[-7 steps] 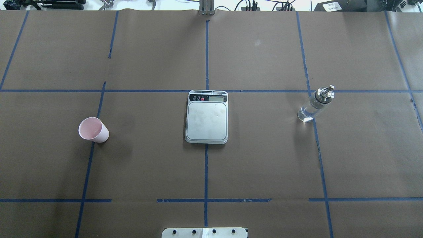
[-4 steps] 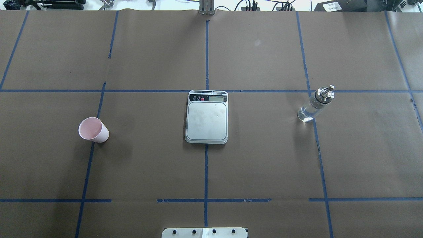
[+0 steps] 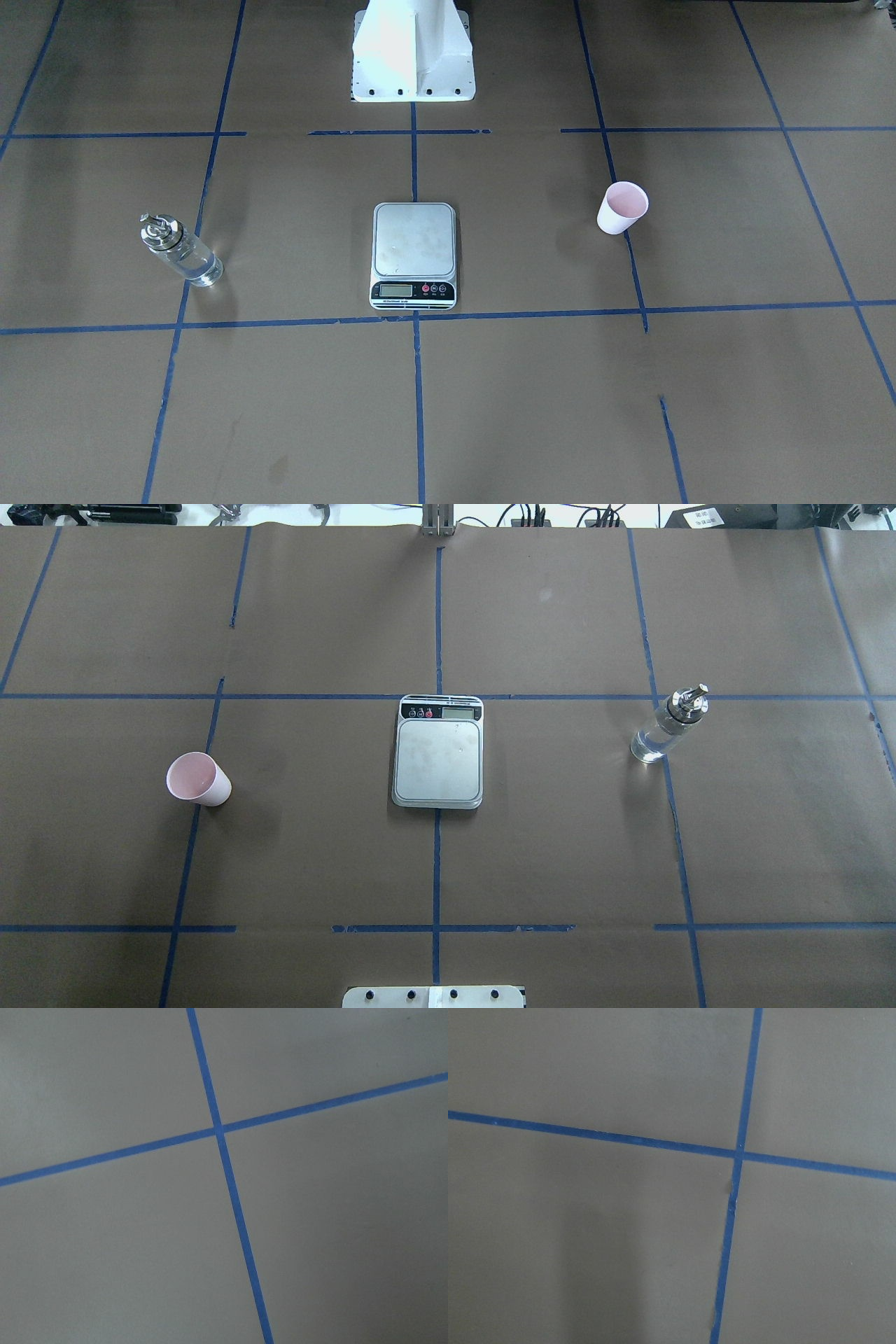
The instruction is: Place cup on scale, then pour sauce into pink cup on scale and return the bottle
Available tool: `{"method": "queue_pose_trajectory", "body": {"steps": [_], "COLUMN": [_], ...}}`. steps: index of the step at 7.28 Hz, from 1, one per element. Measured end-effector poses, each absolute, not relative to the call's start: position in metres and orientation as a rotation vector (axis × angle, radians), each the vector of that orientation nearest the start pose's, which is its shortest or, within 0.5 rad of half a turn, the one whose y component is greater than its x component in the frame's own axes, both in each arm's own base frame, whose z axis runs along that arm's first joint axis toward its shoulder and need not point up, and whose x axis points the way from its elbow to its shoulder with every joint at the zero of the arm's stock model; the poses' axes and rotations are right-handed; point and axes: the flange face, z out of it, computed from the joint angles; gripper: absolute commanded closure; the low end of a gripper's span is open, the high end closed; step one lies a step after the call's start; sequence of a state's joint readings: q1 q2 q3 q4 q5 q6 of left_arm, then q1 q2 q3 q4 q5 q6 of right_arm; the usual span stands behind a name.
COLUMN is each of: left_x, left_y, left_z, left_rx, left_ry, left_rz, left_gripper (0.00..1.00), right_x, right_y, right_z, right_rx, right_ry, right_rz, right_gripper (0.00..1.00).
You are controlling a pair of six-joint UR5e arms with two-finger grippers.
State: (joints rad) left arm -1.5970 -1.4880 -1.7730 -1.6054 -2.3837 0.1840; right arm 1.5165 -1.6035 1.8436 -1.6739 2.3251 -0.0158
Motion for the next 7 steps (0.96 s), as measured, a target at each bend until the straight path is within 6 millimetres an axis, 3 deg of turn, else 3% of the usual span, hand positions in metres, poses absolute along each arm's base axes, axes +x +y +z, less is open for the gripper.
{"method": "queue_pose_trajectory", "body": {"steps": [2,4,7], "left_x": [-0.074,-0.075,-0.072], "left_y": [-0.488,-0.504,-0.508], "left_z": [0.556,0.510,0.478], "left_rx": [0.314,0.519,0.642], "left_ry": [0.782,0.747,0.793], "left_rz": [0.247,0.331,0.287], "left_gripper": [0.00,0.00,0.00], "right_x": [0.037,0.036,0.033], "right_y": [-0.492,-0.494,-0.497], "right_z": [0.530,0.525,0.511], "right_rx": [0.223,0.266,0.313], "right_ry": [-0.760,-0.770,-0.807], "right_rz": [-0.160,-0.179,-0.204], "right_gripper": [0.00,0.00,0.00]}}
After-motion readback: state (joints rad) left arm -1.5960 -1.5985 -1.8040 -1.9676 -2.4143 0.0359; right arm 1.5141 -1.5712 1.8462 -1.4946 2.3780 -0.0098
